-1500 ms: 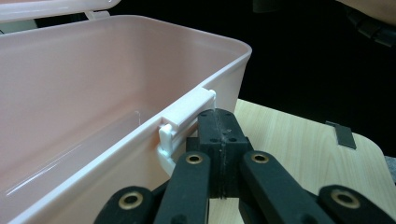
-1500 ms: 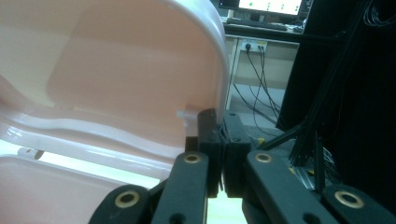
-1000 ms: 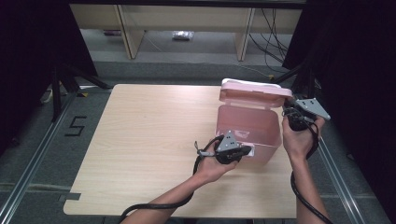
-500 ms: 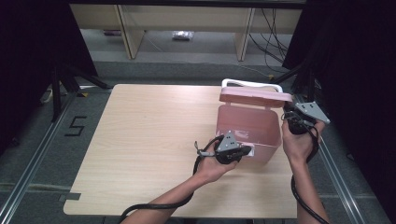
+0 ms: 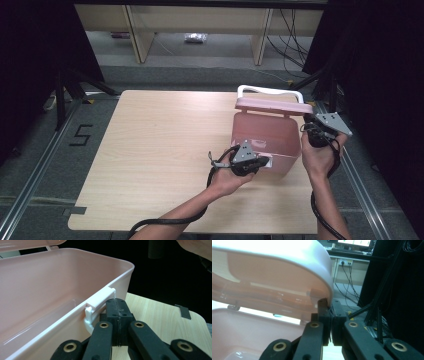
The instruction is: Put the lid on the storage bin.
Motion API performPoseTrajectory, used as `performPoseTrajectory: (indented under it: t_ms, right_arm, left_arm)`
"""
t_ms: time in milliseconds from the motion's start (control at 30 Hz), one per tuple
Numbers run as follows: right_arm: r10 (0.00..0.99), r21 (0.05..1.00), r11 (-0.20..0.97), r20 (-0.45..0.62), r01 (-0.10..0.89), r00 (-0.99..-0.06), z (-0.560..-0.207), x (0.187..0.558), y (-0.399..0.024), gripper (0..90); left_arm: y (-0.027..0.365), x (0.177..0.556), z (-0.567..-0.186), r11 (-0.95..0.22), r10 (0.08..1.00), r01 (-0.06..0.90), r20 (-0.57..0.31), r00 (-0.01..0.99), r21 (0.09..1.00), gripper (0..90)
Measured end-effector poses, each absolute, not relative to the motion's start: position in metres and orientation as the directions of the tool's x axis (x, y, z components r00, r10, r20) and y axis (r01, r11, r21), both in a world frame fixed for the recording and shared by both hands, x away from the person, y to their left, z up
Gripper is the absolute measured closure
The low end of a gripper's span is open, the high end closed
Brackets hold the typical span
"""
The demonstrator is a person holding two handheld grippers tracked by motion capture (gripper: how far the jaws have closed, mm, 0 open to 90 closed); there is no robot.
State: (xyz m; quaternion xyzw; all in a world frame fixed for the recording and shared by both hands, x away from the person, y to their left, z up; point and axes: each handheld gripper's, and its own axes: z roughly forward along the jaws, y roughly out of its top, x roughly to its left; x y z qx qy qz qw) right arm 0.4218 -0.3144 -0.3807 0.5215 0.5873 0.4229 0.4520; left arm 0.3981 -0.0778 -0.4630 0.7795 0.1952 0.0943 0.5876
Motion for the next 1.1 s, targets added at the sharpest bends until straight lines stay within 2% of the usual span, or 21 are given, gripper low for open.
performPoseTrajectory:
  t_ms: [167, 200, 233, 800, 1100]
  right_arm:
    - [0.994, 0.967, 0.110, -0.102, 0.231, -0.050, -0.383, 0.419, -0.315, 89.2]
    - [0.996, 0.967, 0.083, -0.076, 0.241, -0.038, -0.384, 0.417, -0.313, 89.2]
    - [0.993, 0.967, 0.117, -0.109, 0.227, -0.049, -0.384, 0.418, -0.315, 89.2]
    - [0.997, 0.966, 0.078, -0.072, 0.246, -0.033, -0.392, 0.409, -0.311, 88.9]
    - [0.997, 0.965, 0.079, -0.073, 0.250, -0.033, -0.392, 0.409, -0.312, 89.1]
  left_arm:
    - [-0.078, 0.398, -0.463, -0.237, 0.414, 0.192, -0.080, 0.907, 0.952, 90.0]
    - [-0.077, 0.398, -0.462, -0.243, 0.417, 0.194, -0.079, 0.906, 0.950, 90.0]
    - [-0.078, 0.398, -0.462, -0.242, 0.417, 0.194, -0.078, 0.906, 0.951, 90.0]
    - [-0.077, 0.397, -0.461, -0.253, 0.418, 0.193, -0.073, 0.906, 0.948, 90.0]
    - [-0.074, 0.395, -0.450, -0.210, 0.407, 0.190, -0.091, 0.909, 0.959, 90.0]
